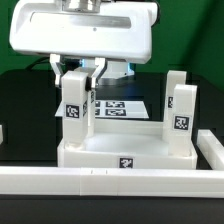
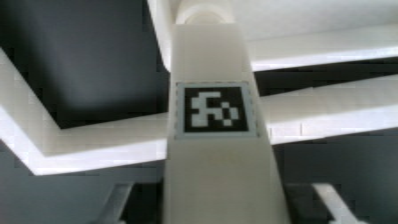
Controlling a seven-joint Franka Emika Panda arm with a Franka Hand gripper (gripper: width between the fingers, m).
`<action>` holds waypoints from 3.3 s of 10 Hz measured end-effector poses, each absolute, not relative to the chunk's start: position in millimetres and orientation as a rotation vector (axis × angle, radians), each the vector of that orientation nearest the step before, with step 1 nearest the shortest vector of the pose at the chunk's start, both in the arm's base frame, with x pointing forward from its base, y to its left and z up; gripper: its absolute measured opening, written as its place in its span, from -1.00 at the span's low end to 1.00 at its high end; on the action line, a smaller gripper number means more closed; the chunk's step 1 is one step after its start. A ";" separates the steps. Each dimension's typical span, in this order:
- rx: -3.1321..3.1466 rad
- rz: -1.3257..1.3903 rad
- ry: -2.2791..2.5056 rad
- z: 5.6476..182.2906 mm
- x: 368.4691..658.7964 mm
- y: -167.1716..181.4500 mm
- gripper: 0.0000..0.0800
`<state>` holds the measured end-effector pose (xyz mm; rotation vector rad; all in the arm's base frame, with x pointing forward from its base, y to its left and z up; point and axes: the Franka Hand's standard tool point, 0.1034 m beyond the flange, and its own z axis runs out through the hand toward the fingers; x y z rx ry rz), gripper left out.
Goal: Assemble desk
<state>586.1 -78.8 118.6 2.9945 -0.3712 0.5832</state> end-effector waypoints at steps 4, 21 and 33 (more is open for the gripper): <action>2.969 0.631 -0.357 115.6 586.3 -78.4 -0.27; 3.127 0.234 -0.416 125.2 580.0 -81.4 0.62; 3.150 0.023 -0.472 113.5 580.8 -85.8 -0.28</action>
Offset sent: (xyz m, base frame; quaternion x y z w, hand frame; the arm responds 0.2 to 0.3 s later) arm -0.0071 0.0032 -0.0108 -0.0013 0.0146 0.0051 0.9999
